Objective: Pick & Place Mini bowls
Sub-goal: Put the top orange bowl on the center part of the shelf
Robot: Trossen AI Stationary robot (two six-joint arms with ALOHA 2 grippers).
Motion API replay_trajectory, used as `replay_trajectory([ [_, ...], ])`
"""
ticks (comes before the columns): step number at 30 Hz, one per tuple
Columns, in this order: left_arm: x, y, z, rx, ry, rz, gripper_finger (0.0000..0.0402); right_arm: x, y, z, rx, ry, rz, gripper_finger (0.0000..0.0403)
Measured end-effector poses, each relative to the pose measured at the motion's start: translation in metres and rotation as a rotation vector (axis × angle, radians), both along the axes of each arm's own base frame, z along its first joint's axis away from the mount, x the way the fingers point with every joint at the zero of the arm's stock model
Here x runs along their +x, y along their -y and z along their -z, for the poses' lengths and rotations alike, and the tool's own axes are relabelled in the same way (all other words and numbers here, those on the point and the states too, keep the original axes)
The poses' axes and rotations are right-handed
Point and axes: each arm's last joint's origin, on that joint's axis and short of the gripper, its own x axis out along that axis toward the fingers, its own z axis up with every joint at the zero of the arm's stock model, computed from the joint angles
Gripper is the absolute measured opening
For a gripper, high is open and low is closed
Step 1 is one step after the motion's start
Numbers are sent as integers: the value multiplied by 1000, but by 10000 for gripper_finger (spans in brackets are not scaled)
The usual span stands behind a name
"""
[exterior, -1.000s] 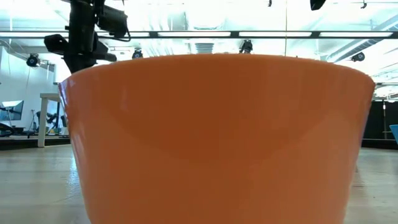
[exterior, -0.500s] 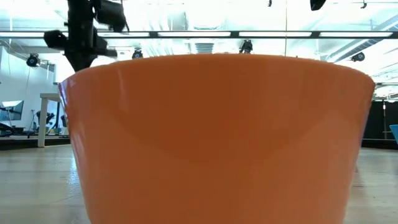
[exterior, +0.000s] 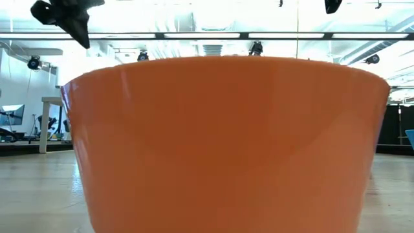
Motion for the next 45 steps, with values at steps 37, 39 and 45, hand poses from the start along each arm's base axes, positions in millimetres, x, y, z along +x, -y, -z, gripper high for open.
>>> replay_trajectory([
  [37,26,50,-10,184,160,616,0,81,24,-18,350,-320,206,8],
  [39,26,50,-10,185,162,616,0,91,32,-15,390,-395,257,8],
  [45,26,50,-10,185,163,616,0,124,59,-5,497,-552,389,8],
])
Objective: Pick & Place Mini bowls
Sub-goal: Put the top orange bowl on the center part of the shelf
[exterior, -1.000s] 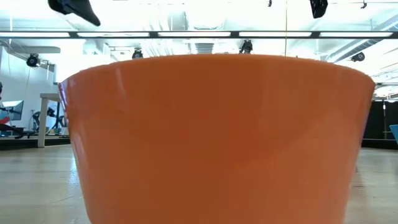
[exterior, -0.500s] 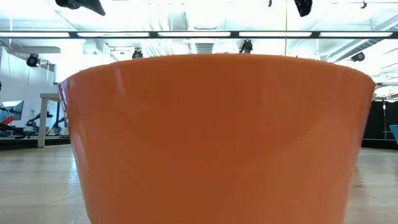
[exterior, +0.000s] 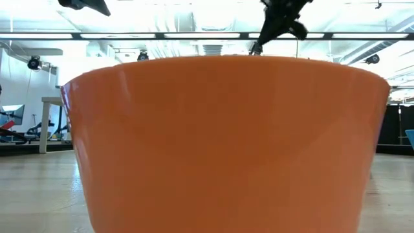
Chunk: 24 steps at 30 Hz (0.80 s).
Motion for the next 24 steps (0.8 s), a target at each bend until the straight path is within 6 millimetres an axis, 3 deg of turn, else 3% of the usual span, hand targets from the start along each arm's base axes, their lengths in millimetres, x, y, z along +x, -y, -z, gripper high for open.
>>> replay_trajectory([
  [7,0,0,0,-1,2,-1,0,32,36,21,66,-107,37,8],
  [15,0,0,0,0,4,0,0,50,73,55,239,-164,55,14],
  [24,0,0,0,0,5,0,0,63,98,84,309,-212,91,93],
])
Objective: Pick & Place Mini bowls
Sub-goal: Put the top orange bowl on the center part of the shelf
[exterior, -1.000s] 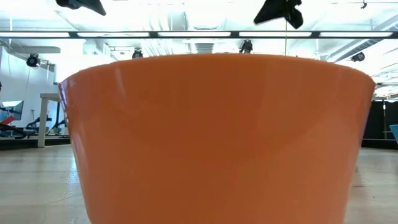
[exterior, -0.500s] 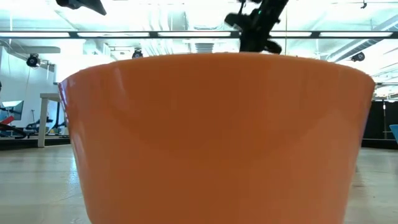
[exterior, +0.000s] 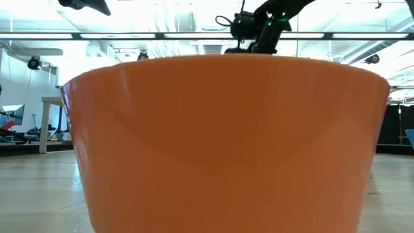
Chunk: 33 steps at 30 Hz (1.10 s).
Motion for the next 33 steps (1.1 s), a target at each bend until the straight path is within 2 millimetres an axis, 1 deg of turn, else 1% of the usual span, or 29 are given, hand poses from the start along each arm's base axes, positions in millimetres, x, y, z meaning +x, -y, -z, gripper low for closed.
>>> replay_trajectory([
  [5,0,0,0,1,1,-1,0,7,11,22,42,-35,59,134],
  [11,0,0,0,2,1,-2,0,13,21,49,88,-94,100,156],
  [17,0,0,0,3,0,-3,0,15,31,69,123,-134,141,159],
  [25,0,0,0,3,-1,-2,0,21,36,92,152,-164,149,156],
  [29,0,0,0,3,-1,-2,0,23,38,100,173,-169,146,155],
  [33,0,0,0,3,-1,-2,0,24,40,104,167,-166,141,155],
])
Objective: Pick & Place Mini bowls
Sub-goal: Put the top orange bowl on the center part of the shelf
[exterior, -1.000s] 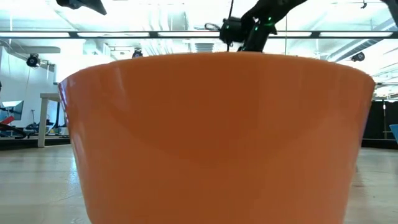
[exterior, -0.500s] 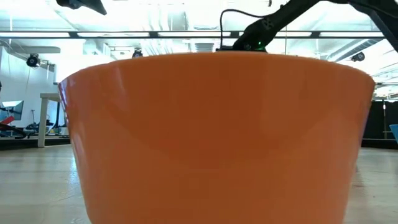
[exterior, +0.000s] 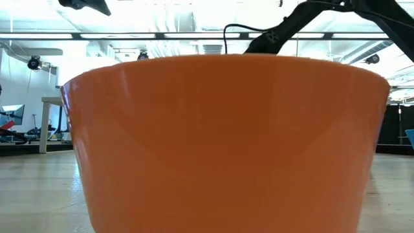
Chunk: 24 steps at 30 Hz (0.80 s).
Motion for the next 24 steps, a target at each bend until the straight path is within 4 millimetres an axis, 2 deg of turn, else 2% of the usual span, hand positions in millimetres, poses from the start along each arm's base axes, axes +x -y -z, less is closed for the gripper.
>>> replay_trajectory([
  [5,0,0,0,0,-1,0,0,1,2,0,-13,13,-3,140],
  [14,0,0,0,0,-1,0,0,1,4,0,-40,6,-46,17],
  [20,0,0,0,0,-1,0,0,1,5,-2,-86,-9,-42,10],
  [24,0,0,0,0,-1,0,0,-1,4,-12,-108,11,-48,8],
])
